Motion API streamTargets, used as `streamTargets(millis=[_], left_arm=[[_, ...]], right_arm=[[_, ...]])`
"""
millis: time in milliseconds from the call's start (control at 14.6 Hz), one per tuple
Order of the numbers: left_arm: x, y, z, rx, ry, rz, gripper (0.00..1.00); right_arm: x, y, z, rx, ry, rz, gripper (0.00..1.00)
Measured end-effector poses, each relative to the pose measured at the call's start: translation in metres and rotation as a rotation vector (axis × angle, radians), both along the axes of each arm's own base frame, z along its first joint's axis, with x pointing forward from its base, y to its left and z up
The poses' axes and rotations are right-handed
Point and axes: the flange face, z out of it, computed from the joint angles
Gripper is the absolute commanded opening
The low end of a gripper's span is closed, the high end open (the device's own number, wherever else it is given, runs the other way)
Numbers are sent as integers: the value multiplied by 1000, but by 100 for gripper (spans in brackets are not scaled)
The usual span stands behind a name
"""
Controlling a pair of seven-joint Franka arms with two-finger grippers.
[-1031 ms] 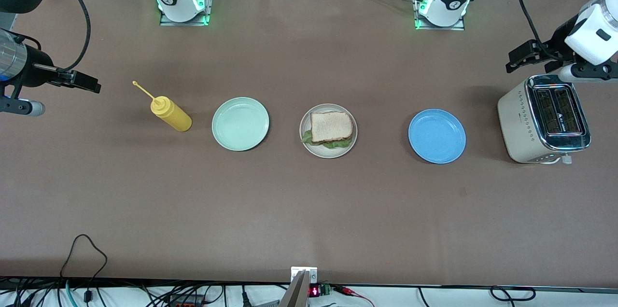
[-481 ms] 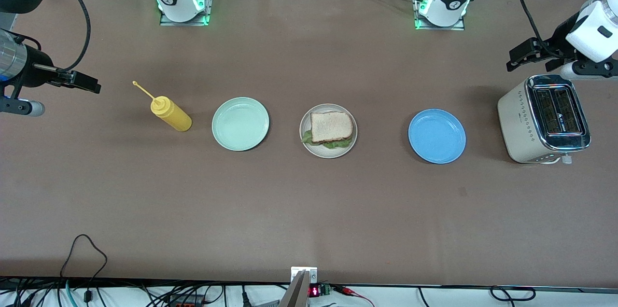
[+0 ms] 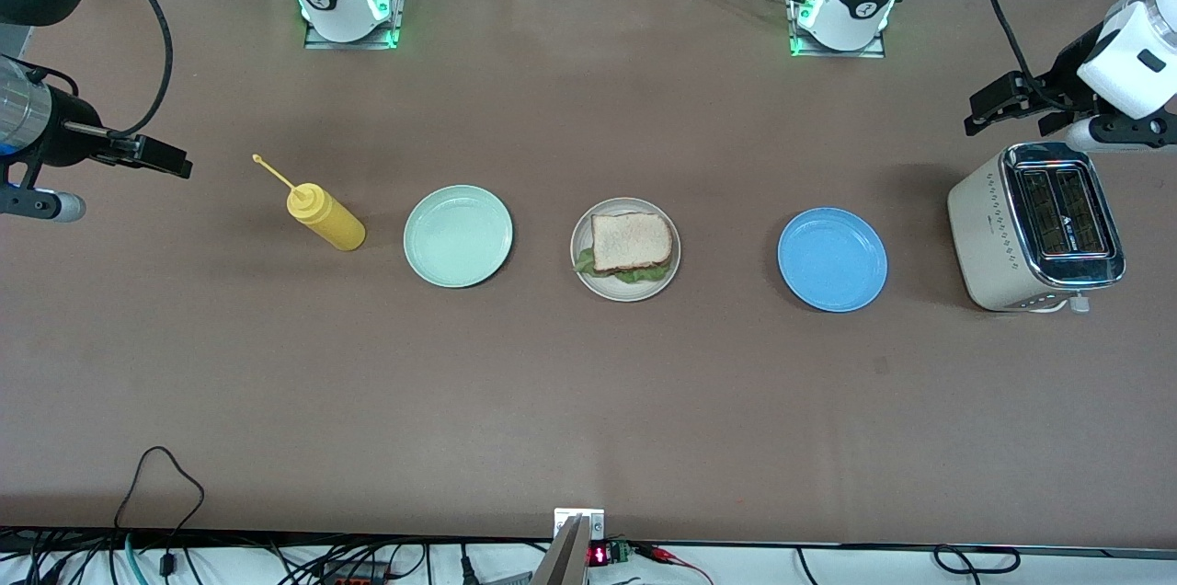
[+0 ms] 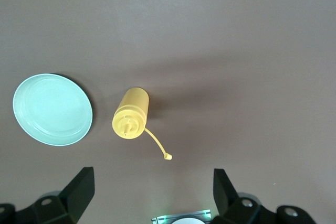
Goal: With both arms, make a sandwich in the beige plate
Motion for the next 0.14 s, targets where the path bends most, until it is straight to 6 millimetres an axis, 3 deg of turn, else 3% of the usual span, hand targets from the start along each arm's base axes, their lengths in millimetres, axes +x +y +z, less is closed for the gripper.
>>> streamTargets(millis=[137], left_arm=[[0, 0, 0, 0, 0, -1, 100]], right_arm=[[0, 0, 0, 0, -3, 0, 100]])
